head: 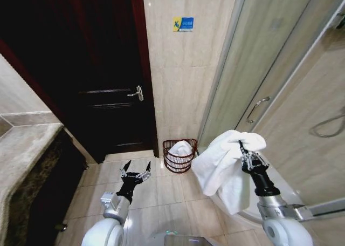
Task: Discard the used towel into the hamper.
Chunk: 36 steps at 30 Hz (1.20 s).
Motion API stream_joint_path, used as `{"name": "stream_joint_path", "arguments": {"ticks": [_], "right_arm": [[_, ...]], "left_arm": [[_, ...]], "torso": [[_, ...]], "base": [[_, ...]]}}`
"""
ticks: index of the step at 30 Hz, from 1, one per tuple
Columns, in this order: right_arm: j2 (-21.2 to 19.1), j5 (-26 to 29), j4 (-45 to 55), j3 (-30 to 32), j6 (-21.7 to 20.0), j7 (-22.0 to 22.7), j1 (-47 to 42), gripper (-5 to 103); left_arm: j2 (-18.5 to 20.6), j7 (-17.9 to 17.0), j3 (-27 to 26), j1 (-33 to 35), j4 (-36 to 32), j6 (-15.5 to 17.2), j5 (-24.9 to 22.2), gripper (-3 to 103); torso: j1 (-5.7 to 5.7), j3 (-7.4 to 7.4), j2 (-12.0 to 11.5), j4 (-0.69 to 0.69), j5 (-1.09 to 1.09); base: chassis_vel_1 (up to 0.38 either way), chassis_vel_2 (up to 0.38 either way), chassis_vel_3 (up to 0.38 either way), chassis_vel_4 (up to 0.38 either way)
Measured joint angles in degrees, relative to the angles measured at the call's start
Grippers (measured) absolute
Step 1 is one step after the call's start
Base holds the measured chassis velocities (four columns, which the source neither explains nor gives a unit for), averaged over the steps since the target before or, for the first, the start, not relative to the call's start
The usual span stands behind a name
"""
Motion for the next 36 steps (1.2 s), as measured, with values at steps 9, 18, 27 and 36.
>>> {"name": "stream_joint_path", "arguments": {"ticks": [9,18,27,36], "right_arm": [[0.07,0.09,-0.44,-0.14,0.46,-0.13,0.26,9],[0.07,0.45,-0.43,-0.56,0.45,-0.31,0.41,9],[0.09,0.50,-0.20,-0.85,1.11,-0.12,0.24,9],[-0.08,0.90,-0.49,-0.76,1.51,-0.59,0.19,9]], "left_arm": [[0.00,0.00,0.00,0.00,0.00,0.00,0.00,100],[0.05,-0.01,-0.03,0.00,0.00,0.00,0.00,100],[-0.02,0.00,0.01,0.00,0.00,0.00,0.00,100],[0.01,0.00,0.00,0.00,0.00,0.00,0.00,100]], "torso": [[0.00,0.00,0.00,0.00,0.00],[0.03,0.01,-0.01,0.02,-0.01],[-0.02,-0.01,0.00,-0.01,0.02],[0.01,0.00,0.00,0.00,-0.02]], "base": [[0.222,0.227,-0.228,-0.205],[0.198,0.199,-0.141,-0.184],[-0.009,-0.059,0.007,0.023],[0.000,0.000,0.000,0.000]]}}
